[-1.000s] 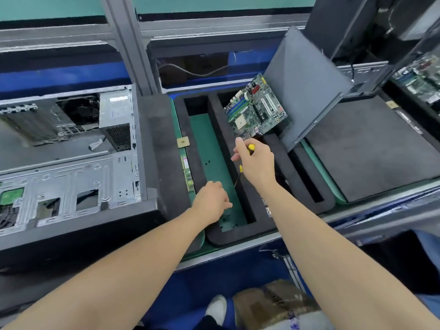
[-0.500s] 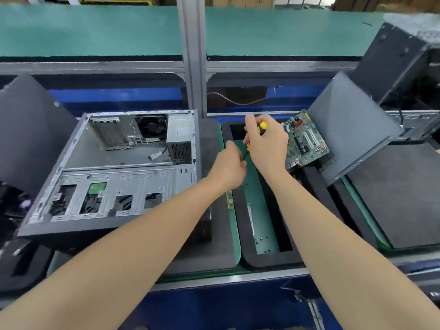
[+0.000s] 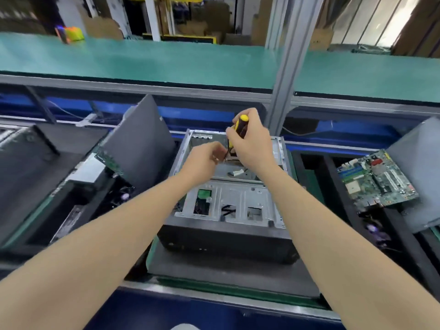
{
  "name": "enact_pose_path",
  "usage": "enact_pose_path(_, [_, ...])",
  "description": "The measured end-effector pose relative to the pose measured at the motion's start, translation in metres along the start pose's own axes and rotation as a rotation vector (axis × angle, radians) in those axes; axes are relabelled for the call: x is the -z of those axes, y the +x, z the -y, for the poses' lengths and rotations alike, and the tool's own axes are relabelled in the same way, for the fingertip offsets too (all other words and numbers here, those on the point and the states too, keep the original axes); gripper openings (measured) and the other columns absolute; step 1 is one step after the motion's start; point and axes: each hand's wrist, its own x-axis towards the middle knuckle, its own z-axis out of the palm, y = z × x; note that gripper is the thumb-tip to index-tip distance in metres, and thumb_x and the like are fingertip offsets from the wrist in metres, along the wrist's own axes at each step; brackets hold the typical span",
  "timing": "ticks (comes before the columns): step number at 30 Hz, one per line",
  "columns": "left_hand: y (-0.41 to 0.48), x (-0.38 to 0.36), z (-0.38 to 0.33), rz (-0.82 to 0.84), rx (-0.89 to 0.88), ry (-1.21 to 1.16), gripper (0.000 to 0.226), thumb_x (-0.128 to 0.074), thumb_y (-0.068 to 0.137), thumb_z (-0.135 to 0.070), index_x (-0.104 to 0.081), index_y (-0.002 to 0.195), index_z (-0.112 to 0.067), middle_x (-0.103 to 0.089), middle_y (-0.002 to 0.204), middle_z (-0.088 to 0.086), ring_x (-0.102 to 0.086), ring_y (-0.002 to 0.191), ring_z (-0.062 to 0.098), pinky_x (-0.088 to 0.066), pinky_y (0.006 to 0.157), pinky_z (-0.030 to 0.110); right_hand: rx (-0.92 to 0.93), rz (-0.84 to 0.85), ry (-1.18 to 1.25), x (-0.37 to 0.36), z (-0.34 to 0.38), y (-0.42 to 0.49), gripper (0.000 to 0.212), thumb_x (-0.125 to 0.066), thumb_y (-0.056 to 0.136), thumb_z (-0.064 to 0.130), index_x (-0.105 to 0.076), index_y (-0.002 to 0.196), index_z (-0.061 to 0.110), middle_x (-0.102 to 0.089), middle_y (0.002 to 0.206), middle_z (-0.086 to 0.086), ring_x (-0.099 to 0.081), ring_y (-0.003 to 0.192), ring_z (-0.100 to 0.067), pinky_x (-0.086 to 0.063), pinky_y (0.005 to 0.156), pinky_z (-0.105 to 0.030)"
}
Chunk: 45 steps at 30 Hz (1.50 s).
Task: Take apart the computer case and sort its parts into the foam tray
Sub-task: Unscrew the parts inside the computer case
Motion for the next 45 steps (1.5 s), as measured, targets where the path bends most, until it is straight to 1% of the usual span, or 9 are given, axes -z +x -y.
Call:
enact_pose_path(6, [-0.016, 0.060, 0.080, 0.082, 0.004, 0.039, 0.069, -0.027, 0.071, 0.018, -0.074, 0.104, -0.021, -0.074, 0.093, -0.008, -0.064, 0.090, 0.005, -0.052, 0.086, 0.029, 0.024, 0.157, -0.054, -0.077, 0.024, 0.001, 0.025, -0.060, 0.105, 0.018, -0.047, 0.127, 0.017, -0.065, 0.087, -0.007, -0.067, 0.069, -0.025, -0.050, 0.061, -0.036])
enact_pose_path(11, [-0.019, 0.076, 0.123, 0.191, -0.027, -0.001, 0.077, -0.025, 0.074, 0.022, -0.073, 0.116, -0.023, -0.074, 0.106, -0.010, -0.065, 0.102, -0.003, -0.050, 0.095, 0.021, 0.021, 0.198, -0.118, -0.113, 0.032, 0.002, 0.025, -0.062, 0.104, 0.019, -0.049, 0.125, 0.019, -0.066, 0.082, -0.010, -0.070, 0.068, -0.028, -0.057, 0.069, -0.048])
enact_pose_path(13, [-0.018, 0.076, 0.132, 0.171, -0.062, 0.033, 0.071, -0.031, 0.082, 0.020, -0.073, 0.110, -0.028, -0.069, 0.106, -0.013, -0.058, 0.094, -0.010, -0.041, 0.083, 0.005, -0.018, 0.177, -0.117, -0.120, 0.032, 0.001, 0.023, -0.063, 0.103, 0.020, -0.050, 0.121, 0.022, -0.067, 0.082, -0.007, -0.071, 0.065, -0.021, -0.058, 0.070, -0.043])
enact_pose_path(15, [-0.017, 0.075, 0.139, 0.152, -0.089, 0.048, 0.068, -0.034, 0.086, 0.018, -0.072, 0.106, -0.034, -0.065, 0.102, -0.015, -0.053, 0.085, -0.007, -0.037, 0.070, 0.004, -0.048, 0.166, -0.097, -0.125, 0.031, -0.002, 0.021, -0.063, 0.102, 0.020, -0.050, 0.119, 0.022, -0.067, 0.081, -0.007, -0.072, 0.062, -0.016, -0.058, 0.067, -0.035])
enact_pose_path(18, [-0.015, 0.073, 0.146, 0.164, -0.116, 0.058, 0.064, -0.035, 0.090, 0.016, -0.073, 0.110, -0.031, -0.066, 0.123, -0.003, -0.057, 0.108, 0.012, -0.041, 0.085, 0.019, -0.053, 0.166, -0.102, -0.130, 0.029, -0.003, 0.021, -0.063, 0.103, 0.020, -0.049, 0.119, 0.022, -0.065, 0.076, -0.002, -0.071, 0.059, -0.014, -0.055, 0.059, -0.023])
enact_pose_path(21, [-0.016, 0.070, 0.149, 0.152, -0.143, 0.055, 0.064, -0.033, 0.089, 0.016, -0.074, 0.107, -0.029, -0.066, 0.127, 0.001, -0.056, 0.118, 0.017, -0.041, 0.092, 0.025, -0.045, 0.166, -0.122, -0.132, 0.027, -0.004, 0.022, -0.063, 0.103, 0.020, -0.049, 0.119, 0.022, -0.060, 0.071, 0.007, -0.070, 0.059, -0.011, -0.051, 0.058, -0.018])
enact_pose_path(30, [-0.018, 0.068, 0.148, 0.135, -0.143, 0.041, 0.060, -0.035, 0.090, 0.016, -0.074, 0.105, -0.027, -0.064, 0.115, -0.001, -0.054, 0.103, 0.013, -0.041, 0.085, 0.026, -0.013, 0.200, -0.120, -0.131, 0.027, -0.004, 0.022, -0.064, 0.103, 0.020, -0.049, 0.119, 0.023, -0.064, 0.079, 0.000, -0.073, 0.062, -0.013, -0.058, 0.063, -0.029])
enact_pose_path(40, [-0.020, 0.064, 0.148, 0.118, -0.152, 0.023, 0.057, -0.036, 0.089, 0.016, -0.072, 0.097, -0.028, -0.066, 0.108, 0.001, -0.054, 0.111, 0.020, -0.047, 0.094, 0.036, 0.021, 0.247, -0.104, -0.127, 0.024, -0.005, 0.023, -0.063, 0.105, 0.018, -0.048, 0.122, 0.022, -0.063, 0.080, 0.001, -0.074, 0.064, -0.014, -0.059, 0.064, -0.026])
enact_pose_path(45, [-0.021, 0.062, 0.149, 0.098, -0.141, 0.015, 0.054, -0.038, 0.091, 0.016, -0.073, 0.101, -0.023, -0.066, 0.112, -0.001, -0.052, 0.117, 0.017, -0.043, 0.096, 0.031, 0.034, 0.284, -0.099, -0.126, 0.024, -0.006, 0.024, -0.062, 0.105, 0.017, -0.048, 0.123, 0.024, -0.064, 0.081, 0.001, -0.074, 0.066, -0.014, -0.058, 0.067, -0.026])
